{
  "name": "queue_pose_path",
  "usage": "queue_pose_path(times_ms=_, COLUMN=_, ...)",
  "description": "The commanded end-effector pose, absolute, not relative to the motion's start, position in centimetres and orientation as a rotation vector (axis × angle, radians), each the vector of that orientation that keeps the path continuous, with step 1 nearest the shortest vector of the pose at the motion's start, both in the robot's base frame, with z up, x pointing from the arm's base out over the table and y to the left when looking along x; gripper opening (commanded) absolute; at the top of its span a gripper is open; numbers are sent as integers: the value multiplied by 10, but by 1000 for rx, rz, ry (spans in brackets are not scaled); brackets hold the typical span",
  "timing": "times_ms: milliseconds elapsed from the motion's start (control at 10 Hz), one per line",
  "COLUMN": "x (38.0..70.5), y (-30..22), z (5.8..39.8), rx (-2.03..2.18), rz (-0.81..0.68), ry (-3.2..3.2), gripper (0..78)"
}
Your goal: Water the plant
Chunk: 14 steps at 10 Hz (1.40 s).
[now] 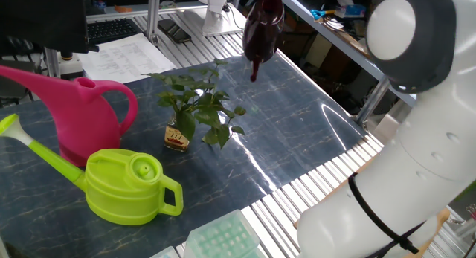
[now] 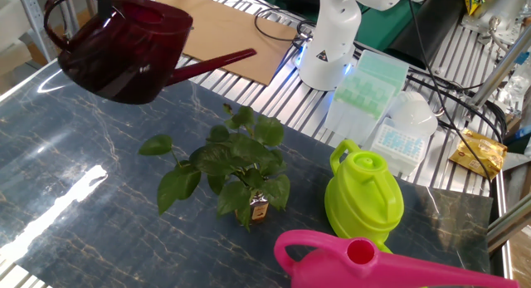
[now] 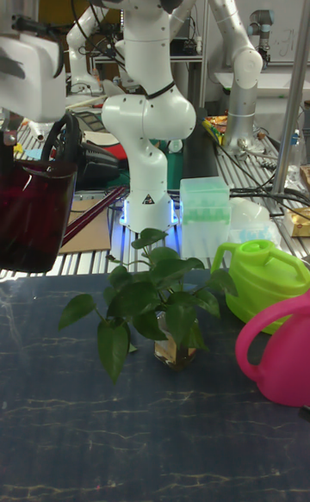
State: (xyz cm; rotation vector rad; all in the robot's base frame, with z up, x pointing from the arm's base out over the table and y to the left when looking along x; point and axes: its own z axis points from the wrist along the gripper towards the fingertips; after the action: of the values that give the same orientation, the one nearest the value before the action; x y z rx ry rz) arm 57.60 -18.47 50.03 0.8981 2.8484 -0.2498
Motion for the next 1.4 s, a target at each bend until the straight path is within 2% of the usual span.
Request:
queue_pose_path(times_ms=100, x=590, y=-203, z=488, rx=743, rz=-200, ry=2940, gripper=12)
queue_pose_path(times_ms=700, x=597, y=-192, z=456, rx=665, rz=-164, ry=2992, gripper=12)
queue_pose_path(times_ms=1400, x=604, y=-185, z=403, rx=581, rz=-165, ry=3025, gripper=12)
